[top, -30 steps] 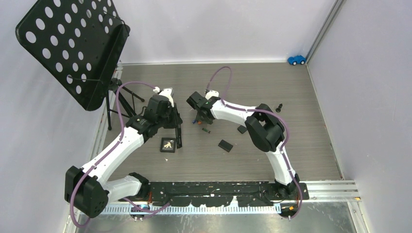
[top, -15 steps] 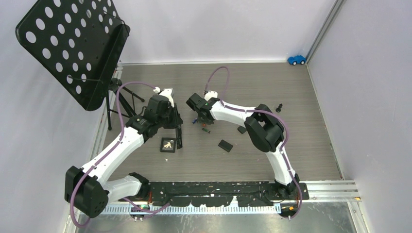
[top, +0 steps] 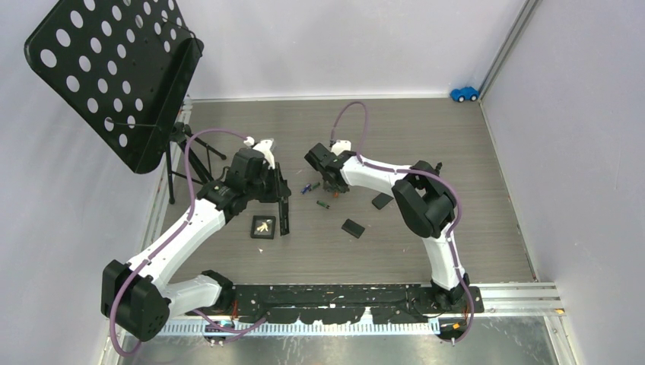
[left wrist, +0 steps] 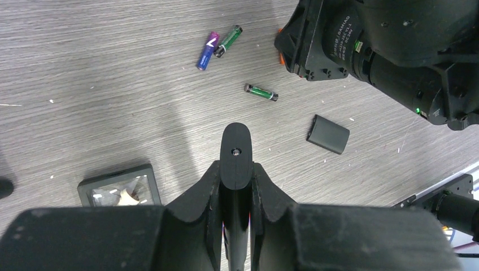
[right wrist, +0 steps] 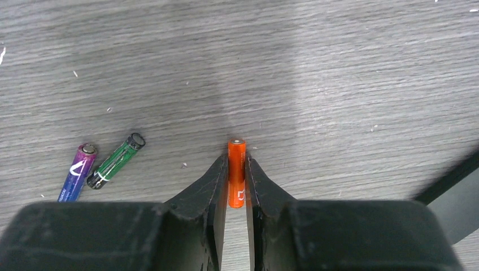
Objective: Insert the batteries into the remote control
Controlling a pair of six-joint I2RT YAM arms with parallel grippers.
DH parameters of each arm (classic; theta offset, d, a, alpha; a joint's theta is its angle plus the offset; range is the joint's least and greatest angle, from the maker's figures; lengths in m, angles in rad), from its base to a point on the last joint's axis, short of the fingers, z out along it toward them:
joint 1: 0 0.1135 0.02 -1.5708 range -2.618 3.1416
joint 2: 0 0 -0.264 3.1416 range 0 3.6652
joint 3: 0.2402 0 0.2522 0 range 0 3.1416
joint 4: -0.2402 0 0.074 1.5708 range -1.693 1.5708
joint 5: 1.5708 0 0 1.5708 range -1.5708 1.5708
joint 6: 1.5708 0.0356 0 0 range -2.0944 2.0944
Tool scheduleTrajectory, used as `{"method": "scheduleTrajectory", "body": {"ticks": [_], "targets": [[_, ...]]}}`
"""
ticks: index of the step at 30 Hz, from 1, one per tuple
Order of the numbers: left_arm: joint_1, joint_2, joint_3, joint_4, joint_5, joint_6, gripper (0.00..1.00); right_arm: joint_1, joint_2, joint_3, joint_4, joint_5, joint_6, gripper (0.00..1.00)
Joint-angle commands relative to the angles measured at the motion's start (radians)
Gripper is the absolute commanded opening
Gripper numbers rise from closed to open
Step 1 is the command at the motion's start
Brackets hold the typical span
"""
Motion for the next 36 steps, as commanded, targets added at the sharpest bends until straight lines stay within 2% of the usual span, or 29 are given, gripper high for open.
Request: {"method": "scheduleTrajectory", "body": {"ticks": [1,6,13,16,20,24,28,33,36], "targets": [[0.002,-0.011,0.006,0.045,0.037,-0.006,0.00,-0.013,0.020,-0.050,-0.028,-0.049,-0.025,0.22],[0.002,-0.005,0.001,0.077,0.089,-0.013,0.00,-0.029,-0.023,-0.094,0.019,-0.057,-0.031,0.08],[0.002,0.022,-0.008,0.193,0.210,-0.072,0.00,-0.028,-0.275,-0.225,0.121,0.017,-0.087,0.06],[0.002,0.042,-0.013,0.320,0.286,-0.170,0.00,-0.022,-0.415,-0.280,0.130,0.074,-0.087,0.05],[0.002,0.096,-0.009,0.618,0.398,-0.324,0.00,-0.009,-0.632,-0.345,0.161,0.079,-0.085,0.05],[0.000,0.173,0.035,0.764,0.467,-0.426,0.00,0.012,-0.819,-0.418,0.251,0.032,-0.118,0.05],[0.000,0.249,0.086,0.849,0.530,-0.540,0.00,0.032,-0.972,-0.488,0.385,-0.080,-0.192,0.05],[0.000,0.322,0.115,1.023,0.593,-0.715,0.00,0.047,-1.056,-0.545,0.497,-0.217,-0.279,0.05],[0.000,0.338,0.128,1.049,0.612,-0.764,0.00,0.057,-1.076,-0.572,0.540,-0.257,-0.317,0.06]]}}
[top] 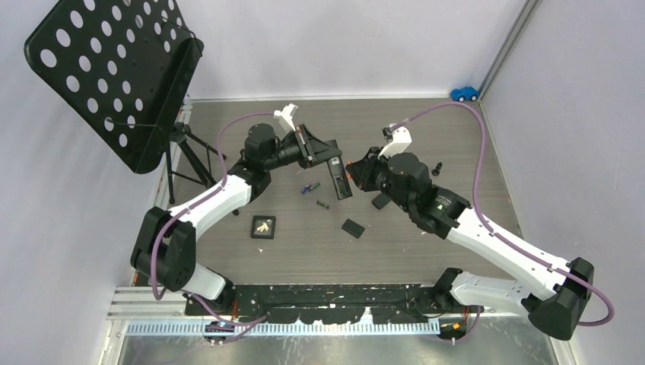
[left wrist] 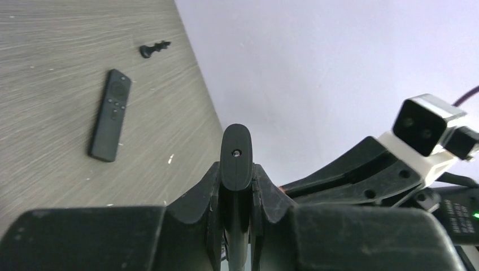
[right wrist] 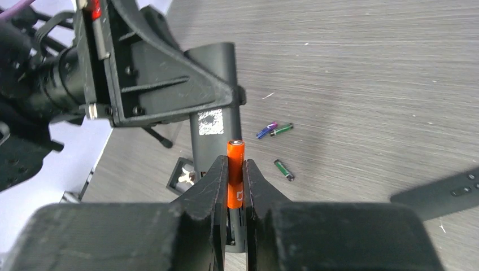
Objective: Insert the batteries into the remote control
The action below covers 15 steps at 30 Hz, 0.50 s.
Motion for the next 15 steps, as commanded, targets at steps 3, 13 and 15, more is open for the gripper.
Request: {"method": "scheduleTrajectory", "body": {"ticks": [3,13,15], "targets": [[0.000,0.018,0.064,0.174,0.080,-0.162,0.00,0.025,-0.032,-0.040,0.153,-0.111,-0.118,0.06],[0.000,0.031,0.060,0.232,0.100,-0.235,0.00,0.043,-0.013,-0.035,0.145,-0.108,-0.159,0.06],[0.000,0.031,0.061,0.237,0.096,-0.245,0.00,0.047,-0.015,-0.037,0.142,-0.116,-0.159,0.07]]}}
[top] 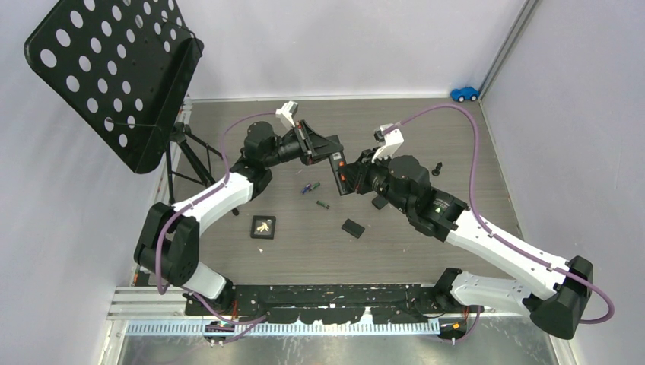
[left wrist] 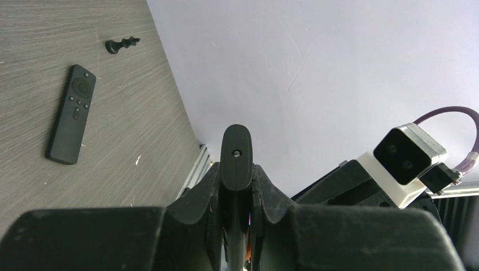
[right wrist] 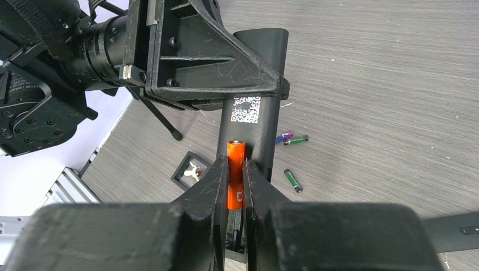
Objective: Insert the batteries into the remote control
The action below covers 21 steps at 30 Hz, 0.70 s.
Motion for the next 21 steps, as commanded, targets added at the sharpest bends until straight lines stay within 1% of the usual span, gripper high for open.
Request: {"method": "scheduleTrajectory", "body": {"ticks": [1,8,12,16,19,21], "targets": [[-0.002,-0.011,0.043,0.117,0.036,-0.067,0.00,0.014,-0.009,-0.002,0.022,-0.022,-0.029,0.07],[-0.001,-0.007,0.043,0.141,0.013,-0.113,0.00,0.031,-0.016,-0.008,-0.017,-0.019,-0.005,0.11],[-0.001,0.002,0.042,0.175,0.005,-0.154,0.00,0.041,-0.016,-0.018,-0.022,-0.021,0.009,0.12],[-0.001,0.002,0.044,0.188,0.002,-0.161,0.00,0.048,-0.025,-0.024,-0.036,0.006,0.016,0.12],[-0.001,-0.002,0.043,0.185,0.002,-0.158,0.00,0.048,-0.035,-0.024,-0.049,0.016,0.015,0.17],[-0.001,-0.004,0.041,0.182,0.002,-0.154,0.00,0.048,-0.040,-0.021,-0.057,0.016,0.020,0.22]]}}
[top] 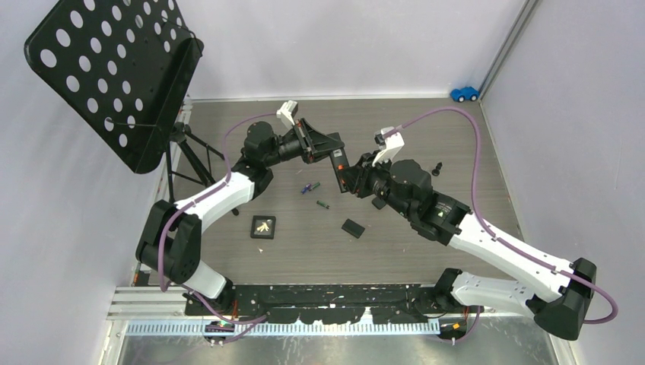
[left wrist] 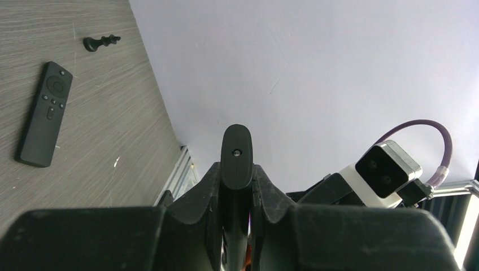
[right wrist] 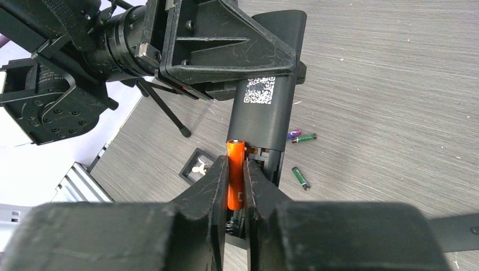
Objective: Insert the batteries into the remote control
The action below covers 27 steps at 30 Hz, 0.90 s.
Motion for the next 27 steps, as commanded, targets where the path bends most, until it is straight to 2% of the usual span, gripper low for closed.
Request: {"method": "scheduleTrajectory", "body": {"ticks": [1,5,16,18,22,27], "targets": [[-0.005,-0.023,0.039,0.111,-0.004,-0.048,0.00,0.013,-0.017,-0.011,-0.056,0.003,0.015,0.25],[-0.004,-0.026,0.034,0.112,-0.005,-0.046,0.00,0.013,-0.014,0.009,-0.081,0.007,0.035,0.30],[-0.005,-0.036,0.028,0.099,-0.006,-0.043,0.00,0.013,-0.022,0.028,-0.092,0.079,0.044,0.33],[-0.005,-0.037,0.028,0.090,-0.005,-0.047,0.00,0.013,-0.019,0.029,-0.080,0.090,0.038,0.30],[-0.004,-0.036,0.021,0.075,0.000,-0.073,0.00,0.014,-0.007,0.030,-0.045,0.109,0.024,0.20],[-0.006,-0.020,-0.007,0.145,-0.001,-0.151,0.00,0.014,-0.007,0.008,0.046,0.114,0.013,0.17]]}}
